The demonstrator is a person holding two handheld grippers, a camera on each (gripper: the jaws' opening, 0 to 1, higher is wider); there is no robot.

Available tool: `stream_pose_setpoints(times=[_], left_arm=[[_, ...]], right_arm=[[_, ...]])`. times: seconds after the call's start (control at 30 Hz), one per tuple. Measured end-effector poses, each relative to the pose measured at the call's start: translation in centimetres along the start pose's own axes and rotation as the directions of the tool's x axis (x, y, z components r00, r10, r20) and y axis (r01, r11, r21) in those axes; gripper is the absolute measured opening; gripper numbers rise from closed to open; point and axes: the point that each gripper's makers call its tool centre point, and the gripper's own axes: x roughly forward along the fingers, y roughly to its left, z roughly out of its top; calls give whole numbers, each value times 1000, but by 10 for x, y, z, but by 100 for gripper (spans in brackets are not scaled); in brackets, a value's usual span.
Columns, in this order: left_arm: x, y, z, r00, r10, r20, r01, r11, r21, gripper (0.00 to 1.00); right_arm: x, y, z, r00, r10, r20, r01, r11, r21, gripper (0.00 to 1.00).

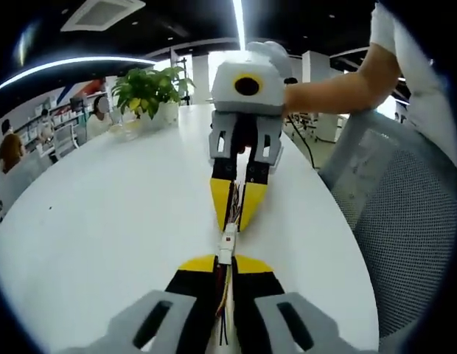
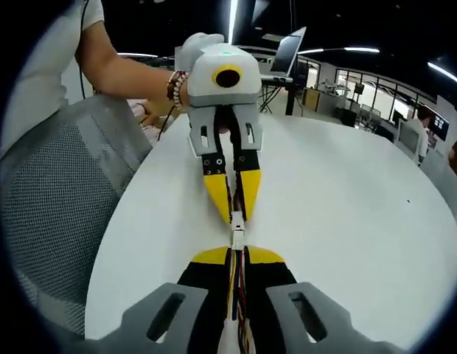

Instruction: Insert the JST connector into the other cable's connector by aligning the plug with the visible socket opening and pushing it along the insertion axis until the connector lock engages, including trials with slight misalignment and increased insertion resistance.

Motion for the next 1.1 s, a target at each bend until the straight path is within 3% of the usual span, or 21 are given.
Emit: stream_pose_setpoints(times=[0.4, 0.83, 0.9, 0.97, 1.1], left_arm=[[3, -4, -2, 1000, -18, -8, 18, 1000, 10, 0], [5, -13, -2, 998, -37, -58, 41, 997, 72, 0], [6, -15, 3, 998, -47, -32, 49, 997, 67, 0], [6, -15, 3, 998, -46, -47, 50, 995, 87, 0], [4, -12, 5, 999, -41, -32, 43, 997, 58, 0]], right_arm=[[2, 3, -3, 999, 9, -33, -10, 1000, -17, 4], [4, 10, -5, 988, 13, -151, -29, 994, -105, 4], [5, 12, 1, 993, 26, -119, -37, 995, -94, 3], [4, 11, -1, 990, 21, -143, -36, 994, -106, 3], [1, 9, 1, 991, 10, -133, -23, 995, -99, 3]])
